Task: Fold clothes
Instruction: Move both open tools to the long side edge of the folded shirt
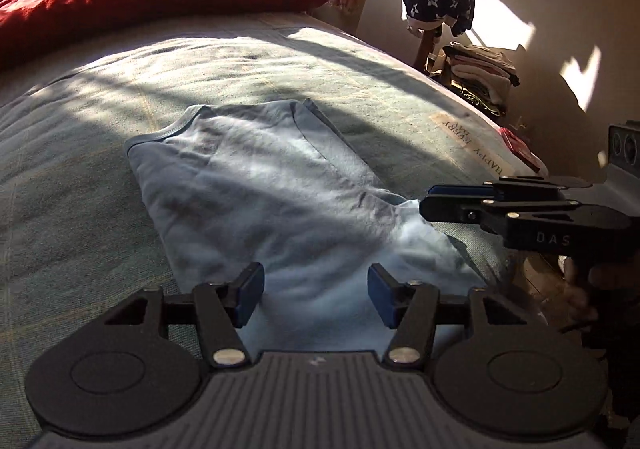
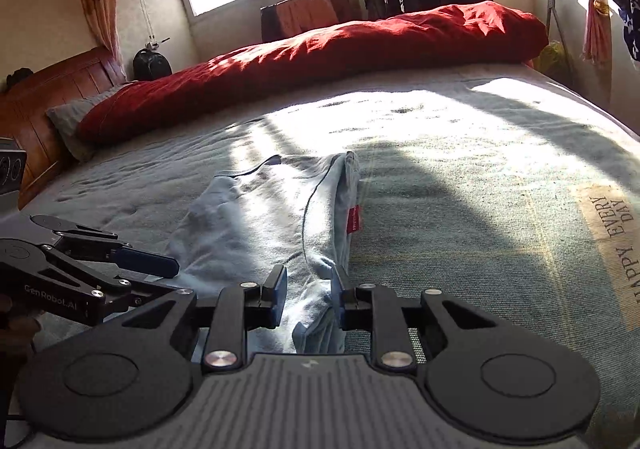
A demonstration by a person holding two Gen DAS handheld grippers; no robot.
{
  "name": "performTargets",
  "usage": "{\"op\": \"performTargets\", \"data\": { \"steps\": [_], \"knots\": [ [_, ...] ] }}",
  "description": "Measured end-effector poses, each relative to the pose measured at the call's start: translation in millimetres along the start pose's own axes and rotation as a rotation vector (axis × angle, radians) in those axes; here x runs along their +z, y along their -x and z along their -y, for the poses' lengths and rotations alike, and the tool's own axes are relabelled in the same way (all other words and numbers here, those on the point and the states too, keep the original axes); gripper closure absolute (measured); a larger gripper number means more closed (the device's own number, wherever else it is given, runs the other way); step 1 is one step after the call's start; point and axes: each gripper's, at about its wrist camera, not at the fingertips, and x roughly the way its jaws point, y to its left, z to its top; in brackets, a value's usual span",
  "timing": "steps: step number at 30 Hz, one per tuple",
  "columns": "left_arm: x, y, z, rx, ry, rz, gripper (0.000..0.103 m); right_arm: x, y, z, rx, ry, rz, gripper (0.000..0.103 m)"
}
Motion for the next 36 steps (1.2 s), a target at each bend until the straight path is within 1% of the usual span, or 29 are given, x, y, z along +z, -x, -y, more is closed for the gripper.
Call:
{"op": "performTargets", "data": {
  "steps": [3,5,7,8,9,11,13,15,16,18,20,21,23,25,29,31,33,35,36],
  "knots": [
    [-9.2,15.8,12.3,-0.010,0.007,0.019,0.044,-4.1,17.0,-13.1,0.029,0.035,0.006,0.076],
    [-16.0,27.5,21.7,-0.023,0.015,0.035,0.044,-13.5,16.5,-20.3,0.032,0.059,-0.020,0.076],
    [-28.6,32.3,28.5,-0.056,0.033,0.029,0.044,-26.5,11.9,-23.9,0.025,0.066,-0.056,0.076],
    [-34.8,30.5,29.7,-0.067,0.049,0.014,0.044,-33.0,8.5,-23.9,0.019,0.060,-0.076,0.076],
    [-41.7,26.1,30.6,-0.068,0.063,-0.009,0.044,-37.5,6.9,-22.1,0.016,0.047,-0.077,0.076],
    [-53.8,14.0,29.2,-0.039,0.074,-0.041,0.043,-46.4,3.7,-18.5,0.009,0.021,-0.079,0.076],
    [-61.3,5.3,24.2,-0.027,0.121,-0.049,0.044,-46.0,6.3,-15.1,0.019,-0.015,-0.071,0.076],
    [-58.4,12.5,27.3,-0.030,0.145,-0.030,0.044,-44.8,10.8,-16.0,0.017,-0.015,-0.066,0.076],
    [-55.3,18.9,32.9,-0.029,0.123,-0.018,0.044,-44.7,13.9,-17.5,0.013,-0.006,-0.063,0.076],
    [-52.3,27.6,41.6,-0.012,0.068,-0.005,0.042,-46.2,23.7,-19.5,0.011,0.006,-0.047,0.069],
    [-53.8,27.7,43.4,0.019,0.047,-0.014,0.042,-47.2,30.8,-19.3,0.016,0.001,-0.034,0.068],
    [-56.0,24.8,41.5,0.031,0.052,-0.025,0.042,-47.5,33.5,-19.7,0.021,-0.001,-0.027,0.068],
    [-62.5,15.6,33.4,0.017,0.099,-0.043,0.042,-47.9,37.2,-21.2,0.035,0.000,-0.015,0.068],
    [-67.9,8.2,27.0,0.001,0.139,-0.049,0.042,-49.7,34.1,-23.4,0.049,0.012,-0.028,0.068],
    [-66.6,7.3,27.3,0.000,0.143,-0.052,0.041,-57.4,27.1,-24.2,0.044,0.023,-0.063,0.068],
    [-65.3,9.3,28.6,0.002,0.143,-0.052,0.042,-58.5,31.4,-22.9,0.050,0.014,-0.055,0.068],
    [-60.9,14.8,34.8,0.015,0.121,-0.044,0.042,-58.5,37.2,-22.5,0.050,0.010,-0.044,0.068],
    [-57.2,19.1,42.7,0.028,0.070,-0.032,0.041,-56.8,41.5,-22.9,0.059,0.014,-0.035,0.068],
    [-57.2,17.0,43.7,0.037,0.057,-0.040,0.039,-56.3,41.4,-23.1,0.062,0.013,-0.036,0.069]
  ]
}}
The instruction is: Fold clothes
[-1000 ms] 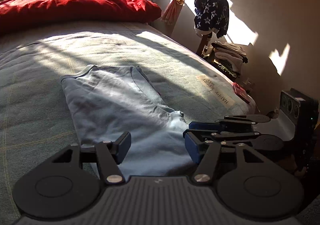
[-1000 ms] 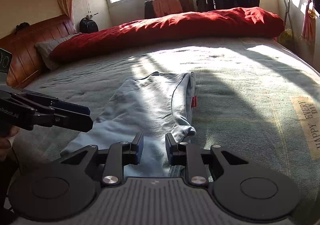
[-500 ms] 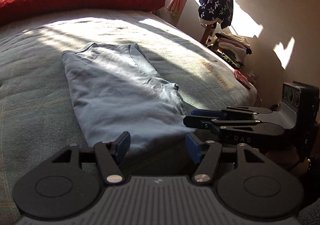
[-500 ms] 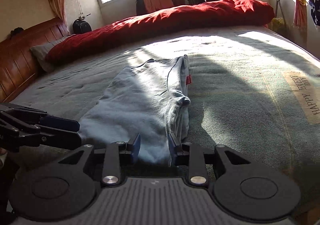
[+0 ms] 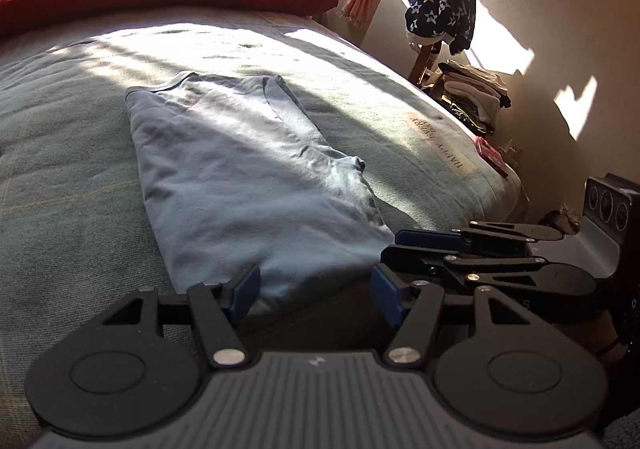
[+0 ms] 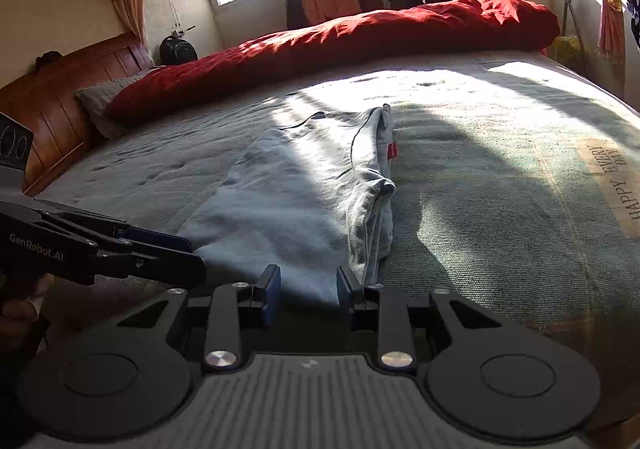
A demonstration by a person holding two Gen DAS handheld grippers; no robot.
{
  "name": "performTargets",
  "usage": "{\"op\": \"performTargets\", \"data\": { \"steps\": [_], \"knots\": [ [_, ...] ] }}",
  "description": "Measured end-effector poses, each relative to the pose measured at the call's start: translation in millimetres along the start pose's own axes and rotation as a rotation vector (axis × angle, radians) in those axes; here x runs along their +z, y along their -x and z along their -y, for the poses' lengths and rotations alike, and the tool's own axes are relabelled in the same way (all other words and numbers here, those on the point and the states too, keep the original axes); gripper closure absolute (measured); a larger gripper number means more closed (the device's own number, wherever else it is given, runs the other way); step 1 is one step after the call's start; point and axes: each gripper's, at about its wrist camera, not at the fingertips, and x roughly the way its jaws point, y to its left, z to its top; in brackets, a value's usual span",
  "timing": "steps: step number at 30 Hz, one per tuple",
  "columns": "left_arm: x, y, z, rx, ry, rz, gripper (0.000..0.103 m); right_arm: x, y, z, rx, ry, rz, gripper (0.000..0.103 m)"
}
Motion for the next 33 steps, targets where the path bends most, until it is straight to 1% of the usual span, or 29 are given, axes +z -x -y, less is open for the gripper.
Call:
{"op": "performTargets", "data": {
  "steps": [1,3,6,8,11,13,15,17,19,21,23,25,29,31,33],
  "knots": [
    [0.0,-2.0,1.0,0.009,-0.013,-0.008,0.037,-0.5,-2.3,-0.1,-0.001,-0.003,-0.007,0.068],
    [-0.5,-5.9,2.2,0.023,-0.029,-0.022,0.037,-1.5,-7.0,-0.3,-0.003,-0.009,-0.020,0.068],
    [-2.3,-5.2,-1.6,0.006,0.008,-0.013,0.037,-3.0,-14.1,-0.5,-0.006,-0.017,-0.041,0.067],
    [2.8,1.9,-2.3,0.006,0.013,0.006,0.037,-1.7,-16.0,-0.5,-0.003,-0.022,-0.048,0.063],
    [13.3,11.1,-6.3,0.048,0.023,0.045,0.037,7.4,-12.0,-3.3,-0.008,-0.004,-0.032,0.060],
    [18.2,12.3,-13.7,0.065,0.053,0.054,0.037,11.0,-16.5,-4.7,-0.002,0.001,-0.035,0.058],
    [19.3,8.8,-21.4,0.087,0.092,0.042,0.037,14.6,-21.1,-6.1,0.004,0.006,-0.037,0.057],
    [17.5,4.4,-25.8,0.112,0.107,0.028,0.037,18.2,-25.7,-7.4,0.011,0.011,-0.040,0.057],
    [15.4,2.3,-29.9,0.123,0.125,0.017,0.037,21.8,-30.3,-8.8,0.017,0.016,-0.043,0.056],
    [15.8,4.6,-33.1,0.125,0.131,0.021,0.037,25.4,-34.9,-10.2,0.023,0.020,-0.045,0.053],
    [18.6,7.6,-35.8,0.130,0.131,0.027,0.037,29.0,-39.5,-11.5,0.029,0.025,-0.048,0.052],
    [23.3,9.3,-37.8,0.135,0.125,0.032,0.037,24.6,-46.1,-9.8,0.031,0.012,-0.067,0.051],
    [41.1,3.1,-37.2,0.116,0.093,0.038,0.037,18.8,-50.9,-4.3,0.051,-0.022,-0.071,0.043],
    [53.1,-2.2,-34.6,0.108,0.067,0.043,0.037,18.6,-51.1,-4.5,0.048,-0.017,-0.075,0.040],
    [67.4,-11.6,-30.9,0.079,0.042,0.044,0.037,17.0,-51.6,-6.1,0.053,-0.015,-0.070,0.033]
  ]
}}
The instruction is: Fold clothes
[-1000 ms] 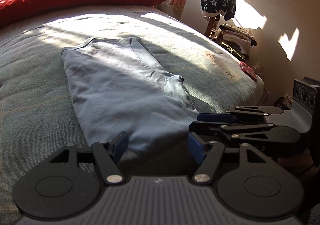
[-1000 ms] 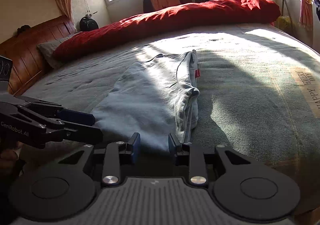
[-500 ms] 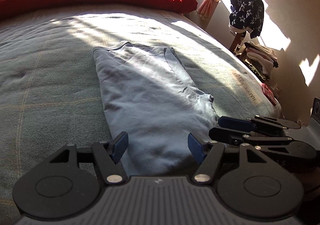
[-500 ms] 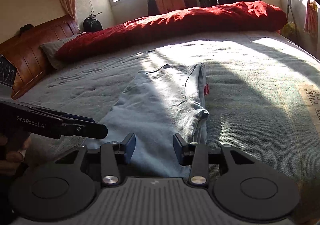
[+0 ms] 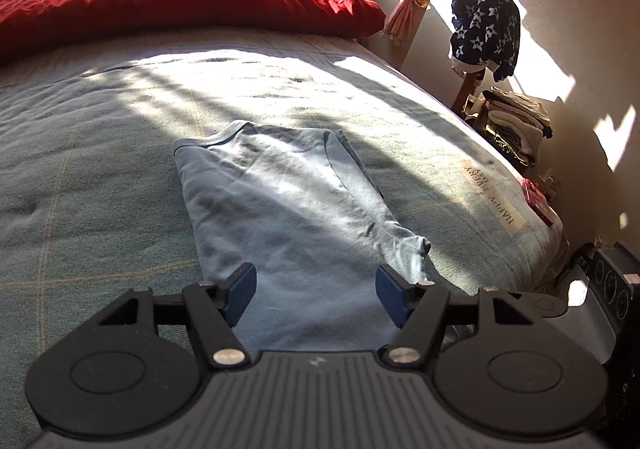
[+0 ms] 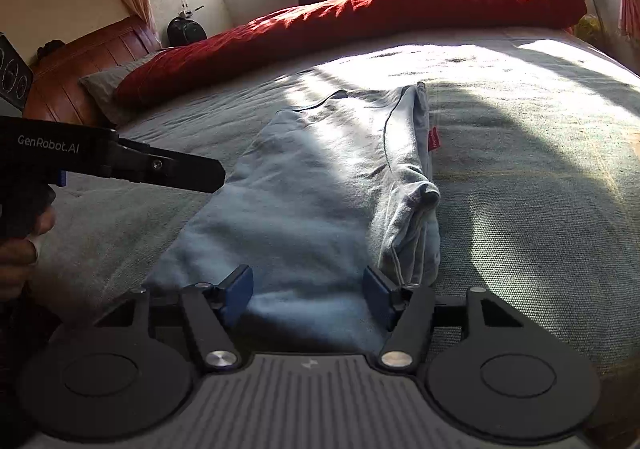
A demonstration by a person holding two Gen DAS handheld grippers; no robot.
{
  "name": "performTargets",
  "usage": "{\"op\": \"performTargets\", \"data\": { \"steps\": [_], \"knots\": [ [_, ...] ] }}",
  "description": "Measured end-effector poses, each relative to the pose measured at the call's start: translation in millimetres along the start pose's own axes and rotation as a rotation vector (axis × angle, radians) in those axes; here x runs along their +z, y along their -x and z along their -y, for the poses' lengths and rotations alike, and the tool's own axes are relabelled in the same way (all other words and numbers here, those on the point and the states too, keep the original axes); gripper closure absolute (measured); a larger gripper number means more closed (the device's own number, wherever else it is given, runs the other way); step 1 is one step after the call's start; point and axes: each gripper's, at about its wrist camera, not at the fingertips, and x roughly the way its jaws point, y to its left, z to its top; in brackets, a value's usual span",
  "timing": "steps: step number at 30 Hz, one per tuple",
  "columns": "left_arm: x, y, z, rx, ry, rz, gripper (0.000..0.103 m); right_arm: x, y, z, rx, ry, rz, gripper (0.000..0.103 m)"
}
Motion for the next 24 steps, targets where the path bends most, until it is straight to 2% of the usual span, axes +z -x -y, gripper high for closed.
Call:
{"op": "performTargets", "data": {
  "steps": [3,6,7,10,12,17,19,22,24],
  "knots": [
    [23.2,-18.8,8.9,-0.059,-0.041,-0.012,0.037,-2.4,-0.8,-2.4,0.003,-0.001,0.009,0.027],
    [40.9,-46.0,21.6,-0.120,-0.100,-0.051,0.037,-3.8,-3.7,-7.1,0.026,0.025,0.000,0.011],
    [45.6,-56.1,26.1,-0.140,-0.120,-0.065,0.037,-5.4,-5.3,-11.8,0.016,0.055,-0.006,0.001],
    [54.2,-80.4,35.4,-0.178,-0.149,-0.102,0.037,-10.0,-10.2,-26.1,-0.015,0.146,-0.025,0.000],
    [58.0,-96.3,39.6,-0.197,-0.161,-0.125,0.037,-12.9,-11.4,-30.7,-0.039,0.164,-0.018,0.000],
    [58.3,-126.6,43.2,-0.199,-0.159,-0.184,0.037,-7.4,-2.8,-26.4,-0.024,0.103,-0.005,0.000],
    [58.5,-120.5,43.3,-0.202,-0.156,-0.179,0.037,-5.2,0.7,-24.7,-0.018,0.079,0.000,0.000],
    [62.0,-90.4,38.1,-0.192,-0.160,-0.150,0.035,-1.9,5.9,-22.1,-0.008,0.042,0.007,0.000],
    [60.9,-65.3,30.2,-0.166,-0.168,-0.121,0.029,0.3,9.3,-20.4,-0.002,0.017,0.012,0.000]
  ]
}}
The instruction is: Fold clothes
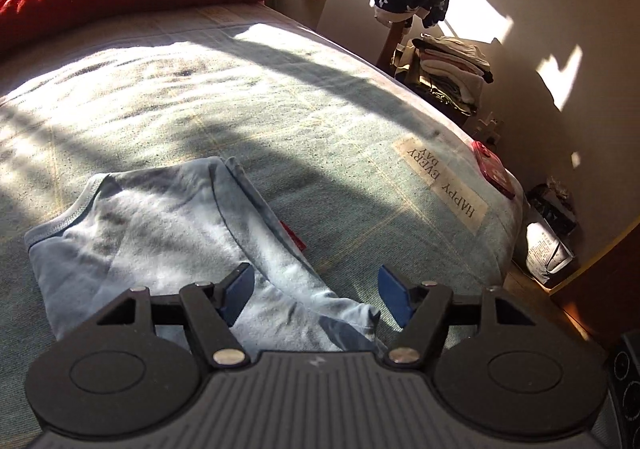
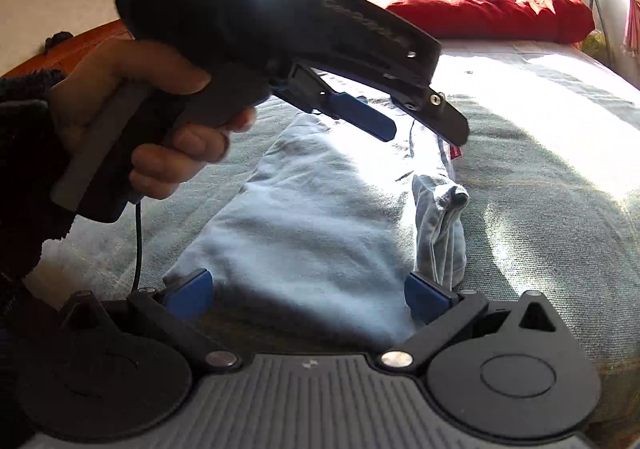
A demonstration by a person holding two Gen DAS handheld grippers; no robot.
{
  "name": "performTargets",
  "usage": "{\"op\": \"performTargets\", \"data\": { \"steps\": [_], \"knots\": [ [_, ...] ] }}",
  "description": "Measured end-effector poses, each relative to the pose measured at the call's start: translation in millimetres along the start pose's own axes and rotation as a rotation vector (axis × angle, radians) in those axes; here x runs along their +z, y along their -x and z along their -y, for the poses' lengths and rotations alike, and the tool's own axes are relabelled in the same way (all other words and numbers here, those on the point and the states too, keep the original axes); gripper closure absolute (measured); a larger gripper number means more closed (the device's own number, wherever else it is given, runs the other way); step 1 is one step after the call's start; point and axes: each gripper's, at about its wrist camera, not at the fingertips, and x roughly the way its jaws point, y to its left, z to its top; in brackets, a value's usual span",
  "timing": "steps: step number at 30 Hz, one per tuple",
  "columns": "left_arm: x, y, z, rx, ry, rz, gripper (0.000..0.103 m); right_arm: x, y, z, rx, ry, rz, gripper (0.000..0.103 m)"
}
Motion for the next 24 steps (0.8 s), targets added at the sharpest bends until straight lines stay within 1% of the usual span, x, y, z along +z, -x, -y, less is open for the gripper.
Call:
{"op": "performTargets", "data": {
  "steps": [1,4,7,8,10,12,14,16,19,21,24],
  "knots": [
    [-3.9,11.6,-3.4,0.012,0.001,0.008,0.026,2.0,5.0,3.4,0.002,-0.020,0.008,0.000],
    [-20.5,44.7,-20.5,0.072,0.045,0.031,0.026,5.1,17.4,7.5,0.007,-0.044,0.030,0.000],
    [-42.1,66.5,-47.9,0.093,0.164,0.054,0.027,4.9,27.6,8.8,0.015,-0.064,0.048,0.000],
    [-49.6,70.9,-57.5,0.089,0.212,0.063,0.027,5.2,31.5,13.4,0.025,-0.075,0.050,0.000],
    [-64.7,73.0,-76.9,0.055,0.330,0.078,0.029,4.2,36.0,13.3,0.033,-0.093,0.054,0.000],
    [-79.4,74.4,-95.4,0.020,0.443,0.093,0.029,3.4,36.2,15.3,0.052,-0.123,0.046,0.000],
    [-89.7,70.1,-104.3,-0.013,0.510,0.104,0.029,2.8,37.1,17.5,0.066,-0.149,0.042,0.000],
    [-96.1,63.8,-109.1,-0.034,0.545,0.105,0.029,2.3,38.7,20.0,0.072,-0.171,0.040,0.000],
    [-100.6,52.4,-116.3,-0.055,0.584,0.099,0.029,2.0,40.7,24.4,0.056,-0.178,0.032,0.000],
    [-98.2,48.0,-122.1,-0.057,0.592,0.103,0.029,3.5,39.8,28.7,0.046,-0.179,0.028,0.000],
    [-94.8,41.3,-130.6,-0.061,0.602,0.109,0.029,3.7,35.3,38.6,0.054,-0.220,0.014,0.000]
  ]
}}
